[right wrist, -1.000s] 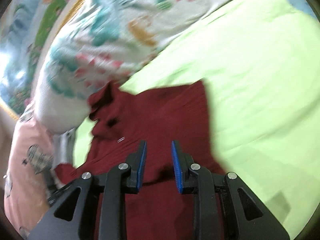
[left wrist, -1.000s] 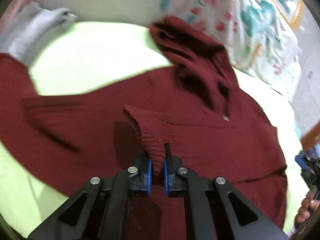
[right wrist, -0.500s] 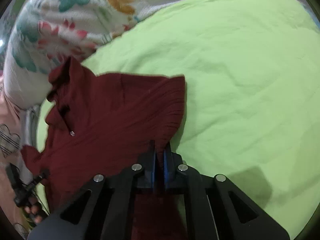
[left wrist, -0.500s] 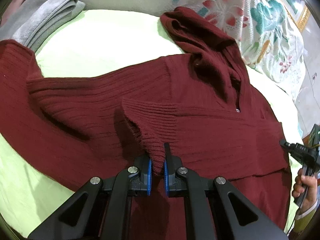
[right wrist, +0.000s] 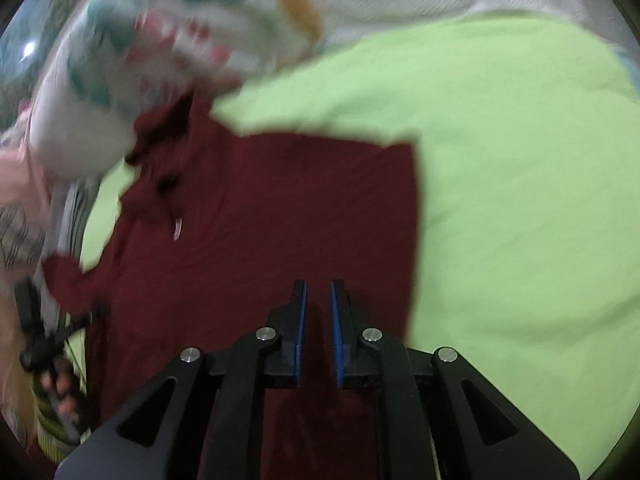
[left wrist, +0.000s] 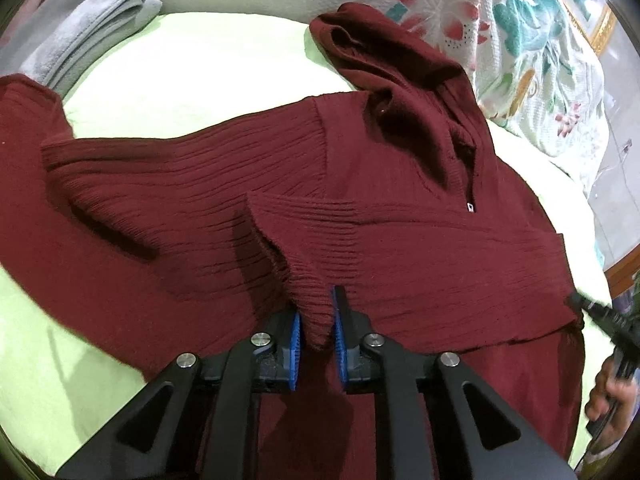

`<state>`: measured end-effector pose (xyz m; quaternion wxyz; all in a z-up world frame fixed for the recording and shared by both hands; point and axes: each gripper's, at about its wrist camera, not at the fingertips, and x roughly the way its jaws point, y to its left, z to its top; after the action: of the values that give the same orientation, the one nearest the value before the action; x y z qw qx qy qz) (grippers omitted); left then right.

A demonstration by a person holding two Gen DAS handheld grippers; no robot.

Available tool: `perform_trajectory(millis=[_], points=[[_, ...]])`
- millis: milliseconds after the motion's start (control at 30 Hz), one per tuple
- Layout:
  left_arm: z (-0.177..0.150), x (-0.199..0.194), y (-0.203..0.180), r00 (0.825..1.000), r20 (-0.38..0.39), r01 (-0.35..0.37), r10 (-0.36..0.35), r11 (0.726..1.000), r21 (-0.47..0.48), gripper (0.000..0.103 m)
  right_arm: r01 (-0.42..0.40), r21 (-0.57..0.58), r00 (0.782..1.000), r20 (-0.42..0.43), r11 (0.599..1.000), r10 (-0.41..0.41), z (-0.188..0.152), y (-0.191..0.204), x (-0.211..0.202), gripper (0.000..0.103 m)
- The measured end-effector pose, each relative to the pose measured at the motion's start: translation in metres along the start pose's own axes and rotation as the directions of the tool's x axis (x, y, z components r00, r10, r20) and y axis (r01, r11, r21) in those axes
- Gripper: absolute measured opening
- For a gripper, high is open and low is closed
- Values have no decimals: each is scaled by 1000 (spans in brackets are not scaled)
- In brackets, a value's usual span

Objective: Fold large clothes

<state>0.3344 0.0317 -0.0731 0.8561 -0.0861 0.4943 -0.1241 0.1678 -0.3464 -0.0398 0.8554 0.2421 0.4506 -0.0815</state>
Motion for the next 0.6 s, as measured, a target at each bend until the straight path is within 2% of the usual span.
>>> perform_trajectory(millis=[33, 133, 167, 233, 300, 500, 567, 600], points=[[-1, -3, 2, 1000, 2, -1, 1, 1000, -5, 22, 53, 2, 998, -41, 999, -52, -7, -3, 10, 12], [-6, -27, 26, 999, 30, -30, 31, 999, -41, 26, 36, 77, 999, -6, 996, -35, -13, -13, -6, 12], [-6, -35, 35, 998, 39, -43, 45, 997, -57, 32, 30, 82, 999, 12, 996, -31, -13, -12, -14, 12], [-3, -55, 64, 994, 66, -74, 82, 991, -115, 37, -18, 60, 998, 62, 998, 14, -16, -2, -33, 12], [3, -74, 95, 988, 97, -105, 124, 978, -180, 39, -65, 45, 995, 74, 997, 62, -21, 3, -46, 14], [26, -124, 171, 948, 175, -202, 266, 927, -317, 48, -138, 17, 990, 36, 990, 137, -40, 31, -48, 16], [39, -135, 192, 928, 195, -235, 317, 906, -353, 59, -143, 13, 990, 22, 990, 143, -42, 40, -41, 17], [46, -139, 205, 915, 203, -253, 348, 888, -383, 61, -149, 13, 989, 17, 989, 148, -44, 43, -40, 19]])
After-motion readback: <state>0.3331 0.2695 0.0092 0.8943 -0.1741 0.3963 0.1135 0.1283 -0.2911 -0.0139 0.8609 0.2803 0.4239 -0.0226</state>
